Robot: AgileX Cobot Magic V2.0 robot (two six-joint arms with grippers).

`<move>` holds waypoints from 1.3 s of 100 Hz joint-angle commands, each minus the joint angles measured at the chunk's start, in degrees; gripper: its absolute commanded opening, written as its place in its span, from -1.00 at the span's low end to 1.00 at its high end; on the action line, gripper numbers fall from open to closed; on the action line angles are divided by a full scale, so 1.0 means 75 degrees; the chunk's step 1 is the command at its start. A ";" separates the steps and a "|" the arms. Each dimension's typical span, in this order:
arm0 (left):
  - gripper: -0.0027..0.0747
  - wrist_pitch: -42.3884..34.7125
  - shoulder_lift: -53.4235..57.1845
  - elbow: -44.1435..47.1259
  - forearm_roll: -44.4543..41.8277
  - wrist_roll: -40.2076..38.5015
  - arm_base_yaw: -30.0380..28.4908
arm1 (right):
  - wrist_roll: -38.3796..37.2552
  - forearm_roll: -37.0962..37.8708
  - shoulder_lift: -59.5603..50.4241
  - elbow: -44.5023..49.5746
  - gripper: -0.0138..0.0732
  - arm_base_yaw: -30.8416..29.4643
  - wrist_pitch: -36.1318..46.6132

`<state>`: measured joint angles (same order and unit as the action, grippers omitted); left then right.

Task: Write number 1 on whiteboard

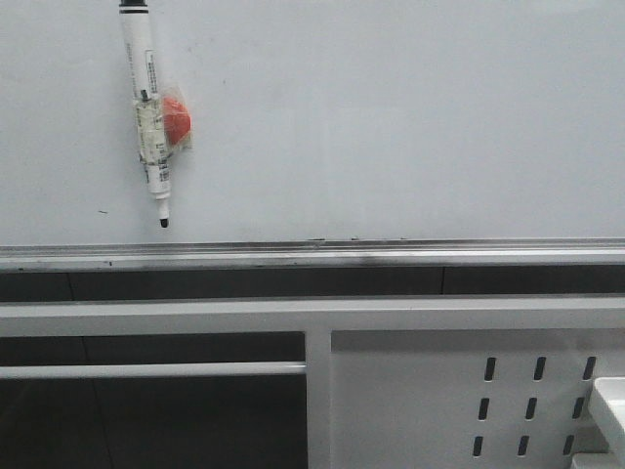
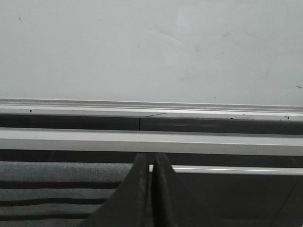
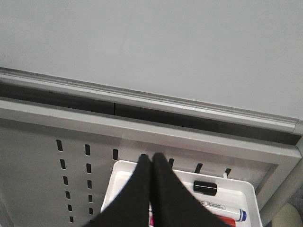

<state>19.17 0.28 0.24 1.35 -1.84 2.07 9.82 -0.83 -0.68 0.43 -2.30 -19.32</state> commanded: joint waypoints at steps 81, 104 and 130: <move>-0.98 -0.1583 0.0168 0.0269 0.0503 -0.0005 0.0050 | 0.0054 0.0398 -0.0134 0.0105 -0.84 -0.0001 0.1376; -0.98 -0.2556 0.0168 0.0269 0.0027 -0.0005 0.0044 | 0.0054 0.0110 -0.0134 0.0105 -0.84 -0.0001 0.5366; -0.98 -0.3245 0.0168 0.0225 0.1156 -0.0375 0.0063 | -0.1220 -0.0224 -0.0134 0.0095 -0.84 0.0014 0.6132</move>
<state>0.60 0.28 0.24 6.33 -3.32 2.07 5.68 -1.61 -0.68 0.43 -2.20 20.15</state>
